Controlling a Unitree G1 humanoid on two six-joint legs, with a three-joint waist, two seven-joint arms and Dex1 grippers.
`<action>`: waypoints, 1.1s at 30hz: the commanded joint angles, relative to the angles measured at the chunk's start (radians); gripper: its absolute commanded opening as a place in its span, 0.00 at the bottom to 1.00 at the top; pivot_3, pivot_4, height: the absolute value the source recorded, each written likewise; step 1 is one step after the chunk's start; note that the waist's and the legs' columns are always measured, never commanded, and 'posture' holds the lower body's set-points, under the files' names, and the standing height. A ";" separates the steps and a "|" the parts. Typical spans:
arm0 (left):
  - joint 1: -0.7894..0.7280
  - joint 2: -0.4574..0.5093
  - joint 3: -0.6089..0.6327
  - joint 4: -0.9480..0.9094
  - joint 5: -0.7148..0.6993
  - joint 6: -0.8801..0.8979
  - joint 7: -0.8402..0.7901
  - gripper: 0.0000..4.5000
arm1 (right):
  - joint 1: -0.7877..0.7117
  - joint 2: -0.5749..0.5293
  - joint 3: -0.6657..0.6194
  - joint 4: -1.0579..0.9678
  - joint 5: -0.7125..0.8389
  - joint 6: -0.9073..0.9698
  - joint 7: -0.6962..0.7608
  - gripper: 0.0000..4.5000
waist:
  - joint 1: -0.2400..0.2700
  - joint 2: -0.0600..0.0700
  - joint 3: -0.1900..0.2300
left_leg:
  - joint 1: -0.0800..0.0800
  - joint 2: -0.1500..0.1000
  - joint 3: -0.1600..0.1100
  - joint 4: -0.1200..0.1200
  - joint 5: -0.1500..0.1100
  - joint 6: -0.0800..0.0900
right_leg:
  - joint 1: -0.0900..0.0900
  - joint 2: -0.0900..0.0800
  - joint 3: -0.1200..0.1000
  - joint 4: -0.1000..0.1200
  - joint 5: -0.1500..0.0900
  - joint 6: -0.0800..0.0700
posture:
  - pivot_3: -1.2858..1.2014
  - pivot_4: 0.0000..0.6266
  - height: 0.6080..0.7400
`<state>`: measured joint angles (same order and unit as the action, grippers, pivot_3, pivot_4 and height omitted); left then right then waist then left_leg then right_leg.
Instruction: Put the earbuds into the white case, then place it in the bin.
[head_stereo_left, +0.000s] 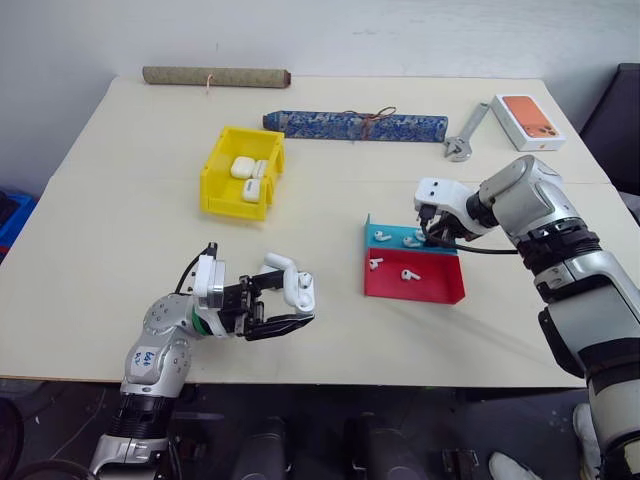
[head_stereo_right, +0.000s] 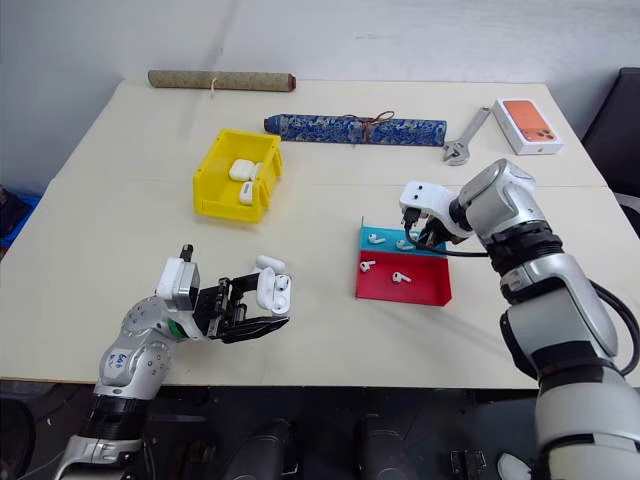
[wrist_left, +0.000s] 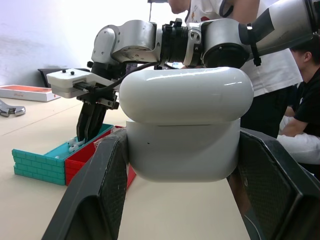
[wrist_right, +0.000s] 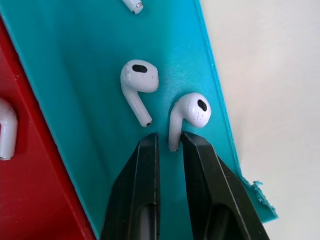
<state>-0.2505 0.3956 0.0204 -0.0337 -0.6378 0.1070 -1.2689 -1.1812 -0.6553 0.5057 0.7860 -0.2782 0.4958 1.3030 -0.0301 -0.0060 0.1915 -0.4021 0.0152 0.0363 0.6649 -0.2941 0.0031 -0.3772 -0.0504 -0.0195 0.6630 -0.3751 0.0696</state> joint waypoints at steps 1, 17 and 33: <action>-0.001 0.006 0.007 -0.032 -0.004 -0.014 -0.007 0.63 | 0.011 -0.028 -0.008 -0.028 -0.025 -0.006 0.010 0.24 | 0.000 0.000 0.000 | 0.000 0.000 0.000 0.000 0.000 0.000 | 0.000 0.000 0.000 0.000 0.000 0.000 | 0.52 0.24 1.00; 0.004 0.002 0.002 -0.031 -0.001 -0.025 -0.012 0.63 | -0.036 0.056 -0.063 0.021 -0.011 0.049 -0.039 0.58 | -0.001 0.000 0.000 | 0.000 0.000 0.000 0.000 0.000 0.000 | 0.000 0.000 0.000 0.000 0.000 0.000 | 0.52 0.24 1.00; 0.009 0.002 0.002 -0.042 0.000 -0.029 0.001 0.63 | -0.052 0.071 -0.044 0.096 -0.042 -0.004 -0.040 0.58 | -0.001 0.000 0.000 | 0.000 0.000 0.000 0.000 0.000 0.000 | 0.000 0.000 0.000 0.001 0.000 0.000 | 0.52 0.24 1.00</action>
<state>-0.2474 0.3956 0.0204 -0.0337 -0.6374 0.0884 -1.2693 -1.2279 -0.5781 0.4632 0.8739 -0.3102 0.4985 1.2582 -0.0312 -0.0060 0.1915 -0.4021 0.0152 0.0363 0.6652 -0.2939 0.0028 -0.3774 -0.0503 -0.0195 0.6643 -0.3751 0.0696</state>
